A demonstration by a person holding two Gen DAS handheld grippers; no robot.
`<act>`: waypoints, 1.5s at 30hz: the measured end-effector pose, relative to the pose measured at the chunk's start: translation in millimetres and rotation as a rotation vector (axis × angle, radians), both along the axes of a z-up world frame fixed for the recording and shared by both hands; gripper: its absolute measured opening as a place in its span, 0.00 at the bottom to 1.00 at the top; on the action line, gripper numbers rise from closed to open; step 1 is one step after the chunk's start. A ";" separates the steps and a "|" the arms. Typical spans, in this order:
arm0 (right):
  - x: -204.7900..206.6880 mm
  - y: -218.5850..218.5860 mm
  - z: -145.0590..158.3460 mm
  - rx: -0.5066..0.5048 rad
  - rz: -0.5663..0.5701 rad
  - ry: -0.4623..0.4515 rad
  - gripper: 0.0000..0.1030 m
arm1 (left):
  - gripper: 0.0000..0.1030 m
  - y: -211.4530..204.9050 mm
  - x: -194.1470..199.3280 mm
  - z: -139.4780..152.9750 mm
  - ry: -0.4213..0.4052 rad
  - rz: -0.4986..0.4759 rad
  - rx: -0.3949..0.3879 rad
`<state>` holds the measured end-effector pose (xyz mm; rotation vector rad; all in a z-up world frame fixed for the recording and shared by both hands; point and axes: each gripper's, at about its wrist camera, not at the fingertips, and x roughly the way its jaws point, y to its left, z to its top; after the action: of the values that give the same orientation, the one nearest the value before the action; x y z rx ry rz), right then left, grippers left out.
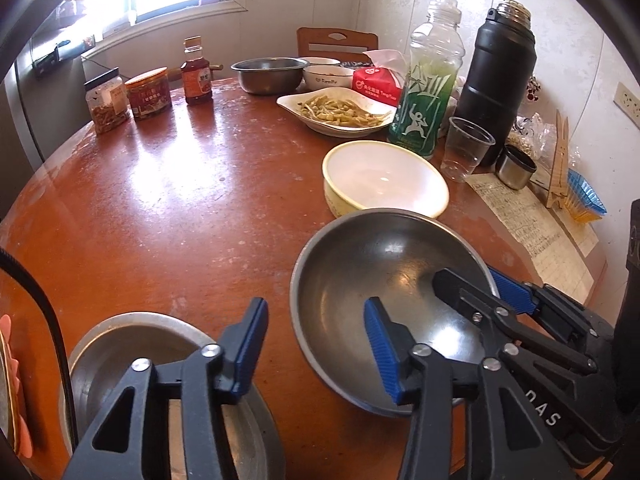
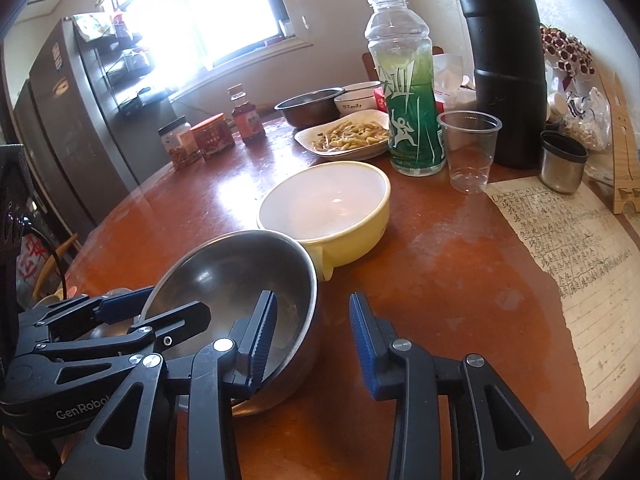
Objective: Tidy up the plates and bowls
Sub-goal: 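Grasp the deep steel bowl rim with the right gripper, then lift the deep steel bowl and carry it over the large steel bowl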
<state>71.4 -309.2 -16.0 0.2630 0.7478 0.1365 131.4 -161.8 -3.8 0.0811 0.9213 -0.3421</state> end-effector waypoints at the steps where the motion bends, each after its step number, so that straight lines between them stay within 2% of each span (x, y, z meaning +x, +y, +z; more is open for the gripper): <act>1: 0.2 0.8 -0.1 0.004 0.003 0.002 0.34 | 0.40 -1.2 -0.6 0.6 -0.002 -0.006 -0.002; 4: 0.2 3.0 0.1 0.019 0.017 0.003 0.30 | 0.35 -4.1 -2.9 3.7 -0.022 -0.011 -0.003; 16: -0.4 10.0 9.1 0.018 0.015 0.002 0.29 | 0.34 3.4 -13.3 20.0 -0.076 0.006 -0.012; 26: -7.1 29.3 31.5 0.004 0.048 -0.049 0.29 | 0.34 27.4 -25.0 41.5 -0.129 0.040 -0.050; 45: -34.0 96.9 64.0 -0.041 0.164 -0.119 0.29 | 0.34 91.2 -71.8 72.3 -0.226 0.137 -0.042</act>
<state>37.4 -212.3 48.0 0.1528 0.6524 0.2890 59.6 -70.6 68.5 0.0173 0.6915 -0.2201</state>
